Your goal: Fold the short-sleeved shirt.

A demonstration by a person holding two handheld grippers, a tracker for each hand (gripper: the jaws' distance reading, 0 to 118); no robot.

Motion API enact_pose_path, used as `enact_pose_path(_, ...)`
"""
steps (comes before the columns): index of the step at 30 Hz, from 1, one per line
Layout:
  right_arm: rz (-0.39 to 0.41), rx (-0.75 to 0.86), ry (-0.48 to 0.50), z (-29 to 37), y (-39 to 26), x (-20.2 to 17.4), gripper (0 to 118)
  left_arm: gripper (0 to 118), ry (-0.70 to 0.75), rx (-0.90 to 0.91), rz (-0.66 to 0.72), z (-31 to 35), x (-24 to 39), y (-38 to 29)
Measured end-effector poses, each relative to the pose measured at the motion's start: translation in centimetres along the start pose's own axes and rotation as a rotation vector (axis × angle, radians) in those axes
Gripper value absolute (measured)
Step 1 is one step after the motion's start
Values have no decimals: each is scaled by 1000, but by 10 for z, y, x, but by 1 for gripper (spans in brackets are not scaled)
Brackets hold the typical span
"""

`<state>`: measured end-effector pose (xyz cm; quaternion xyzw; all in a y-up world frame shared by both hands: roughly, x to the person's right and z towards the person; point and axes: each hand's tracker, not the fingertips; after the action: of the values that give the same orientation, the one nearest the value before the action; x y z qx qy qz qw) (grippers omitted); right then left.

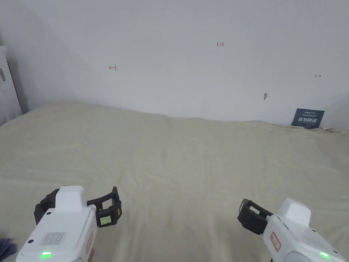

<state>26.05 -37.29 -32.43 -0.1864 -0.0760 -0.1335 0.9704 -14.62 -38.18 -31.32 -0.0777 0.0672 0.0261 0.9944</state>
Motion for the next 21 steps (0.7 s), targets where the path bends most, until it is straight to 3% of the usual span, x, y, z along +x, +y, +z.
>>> enact_pose_path(11, -6, -62, -95, -4, -12, -2, 114, 118, -31, -21, -12, 6, 4, -2)
enact_pose_path(21, 6, -108, -112, -7, -22, -1, 114, 118, -28, -41, -20, 11, 4, -7)
